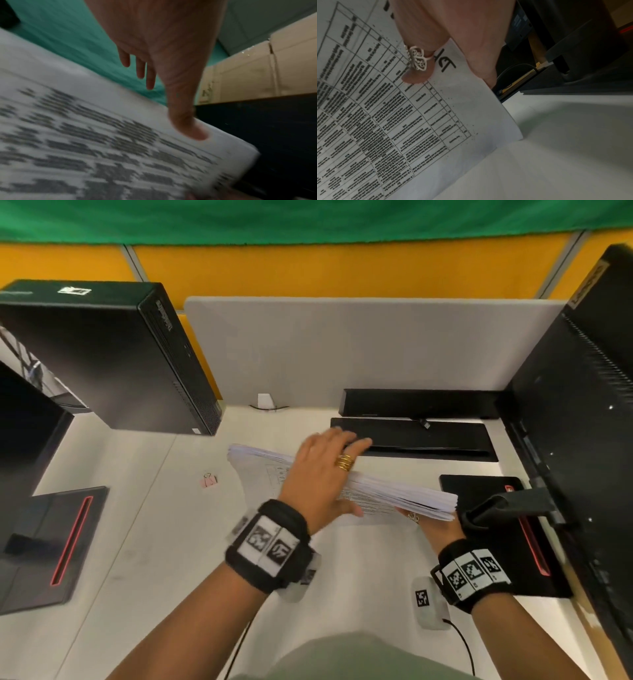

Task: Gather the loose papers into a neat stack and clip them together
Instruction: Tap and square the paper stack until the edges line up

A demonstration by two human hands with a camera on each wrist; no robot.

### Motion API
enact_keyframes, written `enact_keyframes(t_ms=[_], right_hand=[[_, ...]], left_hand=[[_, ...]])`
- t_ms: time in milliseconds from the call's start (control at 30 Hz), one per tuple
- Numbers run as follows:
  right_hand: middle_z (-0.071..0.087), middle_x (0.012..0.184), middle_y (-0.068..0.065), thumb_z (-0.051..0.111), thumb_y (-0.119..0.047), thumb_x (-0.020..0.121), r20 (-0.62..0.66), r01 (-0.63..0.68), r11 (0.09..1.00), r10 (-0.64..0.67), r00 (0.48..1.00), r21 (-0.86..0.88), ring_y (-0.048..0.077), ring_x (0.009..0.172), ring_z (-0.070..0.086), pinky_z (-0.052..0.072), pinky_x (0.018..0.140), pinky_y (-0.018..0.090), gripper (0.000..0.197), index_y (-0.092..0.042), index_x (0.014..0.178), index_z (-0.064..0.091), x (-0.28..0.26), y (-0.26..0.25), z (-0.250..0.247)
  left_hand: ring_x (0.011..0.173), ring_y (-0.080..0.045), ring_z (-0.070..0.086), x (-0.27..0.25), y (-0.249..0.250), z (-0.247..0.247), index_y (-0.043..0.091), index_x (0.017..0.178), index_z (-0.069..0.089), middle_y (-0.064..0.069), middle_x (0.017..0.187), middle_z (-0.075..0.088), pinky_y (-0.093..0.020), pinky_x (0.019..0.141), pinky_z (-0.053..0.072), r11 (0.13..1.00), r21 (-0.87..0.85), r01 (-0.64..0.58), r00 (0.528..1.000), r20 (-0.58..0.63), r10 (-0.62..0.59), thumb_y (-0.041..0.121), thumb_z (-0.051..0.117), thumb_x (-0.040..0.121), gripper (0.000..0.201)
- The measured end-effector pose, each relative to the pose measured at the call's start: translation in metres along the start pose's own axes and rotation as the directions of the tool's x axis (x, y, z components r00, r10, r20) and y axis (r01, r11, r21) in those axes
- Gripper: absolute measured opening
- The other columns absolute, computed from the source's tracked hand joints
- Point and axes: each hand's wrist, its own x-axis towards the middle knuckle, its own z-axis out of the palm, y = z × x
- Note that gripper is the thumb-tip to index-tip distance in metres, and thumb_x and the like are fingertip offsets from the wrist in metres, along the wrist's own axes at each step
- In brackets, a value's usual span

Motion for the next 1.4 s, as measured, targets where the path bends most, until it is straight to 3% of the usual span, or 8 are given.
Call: enact_keyframes(t_ms=[167, 433, 533, 700, 833, 1000, 1200, 1400], right_hand=[[0.059, 0.085, -0.010, 0.065, -0.003, 0.078, 0.073, 0.170, 0.917, -0.155, 0.985, -0.361, 0.008, 0.083, 0.057, 0.043, 0.059, 0.011, 0.024, -0.018, 0.096, 0.060, -0.024, -0.023, 0.011], [0.072, 0.092, 0.001, 0.072, -0.004, 0.071, 0.022, 0.274, 0.940, -0.276, 0.961, -0.202, 0.021, 0.092, 0.067, 0.055, 0.080, 0.034, 0.028, -0.015, 0.096, 0.066, -0.033, -0.074, 0.006], [0.075, 0.085, -0.015, 0.066, -0.005, 0.074, 0.126, 0.391, 0.920, -0.390, 0.912, 0.020, 0.005, 0.088, 0.069, 0.056, 0.073, 0.018, 0.028, -0.025, 0.093, 0.063, -0.047, -0.105, 0.027], [0.069, 0.097, -0.009, 0.064, -0.013, 0.076, 0.147, 0.389, 0.921, -0.385, 0.911, -0.001, 0.009, 0.096, 0.066, 0.056, 0.081, 0.028, 0.033, -0.023, 0.106, 0.057, -0.063, -0.104, 0.053], [0.062, 0.093, -0.011, 0.059, -0.001, 0.082, 0.098, 0.339, 0.939, -0.332, 0.938, -0.058, 0.018, 0.099, 0.060, 0.049, 0.084, 0.032, 0.028, -0.022, 0.099, 0.056, -0.069, -0.083, 0.061], [0.063, 0.094, -0.010, 0.063, 0.000, 0.078, 0.128, 0.399, 0.915, -0.390, 0.912, -0.058, 0.000, 0.087, 0.062, 0.053, 0.082, 0.026, 0.033, -0.030, 0.093, 0.058, -0.073, -0.092, 0.057], [0.067, 0.108, 0.005, 0.081, -0.053, 0.042, 0.254, 0.446, 0.889, -0.411, 0.876, -0.099, 0.016, 0.100, 0.066, 0.058, 0.079, 0.031, 0.069, -0.029, 0.102, 0.058, -0.069, -0.113, 0.041], [0.066, 0.108, 0.006, 0.073, -0.021, 0.058, 0.223, 0.481, 0.873, -0.455, 0.862, -0.081, 0.015, 0.100, 0.065, 0.058, 0.078, 0.026, 0.061, -0.011, 0.115, 0.056, -0.066, -0.118, 0.045]], left_hand=[[0.113, -0.027, 0.051, 0.029, 0.021, 0.026, 0.018, 0.119, 0.047, -0.008, 0.118, 0.058, -0.040, 0.104, 0.032, 0.991, 0.133, -0.034, 0.993, 0.119, 0.018, 0.009, 0.060, 0.081, 0.042], [0.067, -0.015, 0.058, 0.020, -0.035, -0.026, 0.012, 0.089, 0.058, 0.000, 0.076, 0.061, -0.011, 0.059, 0.044, 0.817, -0.563, 0.124, 0.906, -0.271, -0.325, 0.013, 0.067, 0.079, 0.014], [0.077, 0.002, 0.057, 0.015, -0.042, -0.029, 0.001, 0.102, 0.056, -0.002, 0.089, 0.062, 0.000, 0.059, 0.046, 0.633, -0.770, 0.079, 0.857, -0.271, -0.437, 0.007, 0.066, 0.079, 0.025], [0.101, -0.007, 0.060, -0.007, -0.040, 0.010, 0.002, 0.120, 0.037, -0.002, 0.108, 0.059, -0.009, 0.075, 0.052, 0.383, -0.923, 0.034, 0.810, -0.199, -0.551, 0.008, 0.068, 0.077, 0.054], [0.103, -0.018, 0.062, -0.021, -0.040, 0.033, -0.001, 0.120, 0.040, -0.003, 0.105, 0.061, -0.008, 0.068, 0.052, 0.346, -0.936, 0.065, 0.779, -0.169, -0.604, 0.005, 0.056, 0.085, 0.039], [0.085, 0.008, 0.063, -0.021, -0.020, 0.007, 0.016, 0.109, 0.034, 0.004, 0.099, 0.056, -0.007, 0.065, 0.052, 0.345, -0.925, -0.160, 0.726, -0.347, -0.594, 0.022, 0.044, 0.092, 0.021], [0.087, 0.008, 0.059, -0.021, -0.013, -0.014, 0.004, 0.104, 0.039, 0.004, 0.095, 0.049, -0.002, 0.063, 0.046, 0.458, -0.843, -0.281, 0.710, -0.504, -0.491, 0.062, 0.037, 0.080, 0.063], [0.084, 0.015, 0.058, -0.021, -0.010, -0.012, 0.004, 0.104, 0.036, 0.009, 0.089, 0.048, -0.001, 0.061, 0.046, 0.472, -0.856, -0.210, 0.738, -0.455, -0.497, 0.030, 0.033, 0.089, 0.029]])
